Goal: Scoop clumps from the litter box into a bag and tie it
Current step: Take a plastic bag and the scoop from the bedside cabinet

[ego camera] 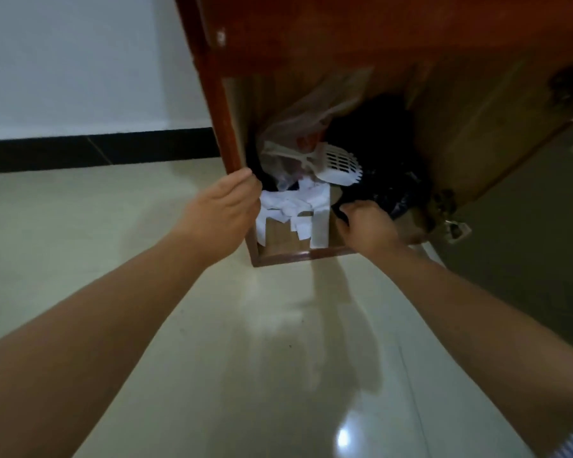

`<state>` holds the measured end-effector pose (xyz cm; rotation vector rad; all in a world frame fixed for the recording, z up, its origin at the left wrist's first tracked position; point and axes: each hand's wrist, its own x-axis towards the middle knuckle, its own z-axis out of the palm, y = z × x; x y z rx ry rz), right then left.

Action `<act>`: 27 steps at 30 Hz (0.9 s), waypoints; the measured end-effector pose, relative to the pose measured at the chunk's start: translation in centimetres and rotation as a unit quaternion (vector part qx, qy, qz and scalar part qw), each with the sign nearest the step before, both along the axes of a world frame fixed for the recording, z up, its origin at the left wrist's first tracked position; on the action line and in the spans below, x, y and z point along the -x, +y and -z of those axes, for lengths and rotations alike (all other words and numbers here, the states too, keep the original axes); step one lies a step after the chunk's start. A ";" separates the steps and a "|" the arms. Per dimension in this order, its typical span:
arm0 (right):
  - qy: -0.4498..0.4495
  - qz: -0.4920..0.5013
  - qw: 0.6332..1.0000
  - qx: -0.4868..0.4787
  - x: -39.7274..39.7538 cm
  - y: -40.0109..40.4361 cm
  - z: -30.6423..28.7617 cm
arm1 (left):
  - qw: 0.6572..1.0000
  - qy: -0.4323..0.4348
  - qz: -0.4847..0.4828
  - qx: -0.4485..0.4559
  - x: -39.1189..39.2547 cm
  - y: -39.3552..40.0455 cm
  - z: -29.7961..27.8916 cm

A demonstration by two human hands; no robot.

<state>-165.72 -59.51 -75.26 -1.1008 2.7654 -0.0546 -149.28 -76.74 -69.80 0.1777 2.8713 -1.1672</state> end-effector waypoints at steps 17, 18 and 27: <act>-0.105 -0.072 0.992 0.025 6.7 -12.8 5.1 | 0.960 0.124 0.248 -0.040 2.1 -4.2 1.5; -0.113 -0.067 0.991 0.035 7.0 -13.3 5.6 | 0.960 0.127 0.247 -0.028 2.1 -4.3 1.4; -0.034 -0.068 0.997 -0.006 5.7 -13.3 5.2 | 0.973 0.103 0.201 -0.042 2.0 -3.7 1.8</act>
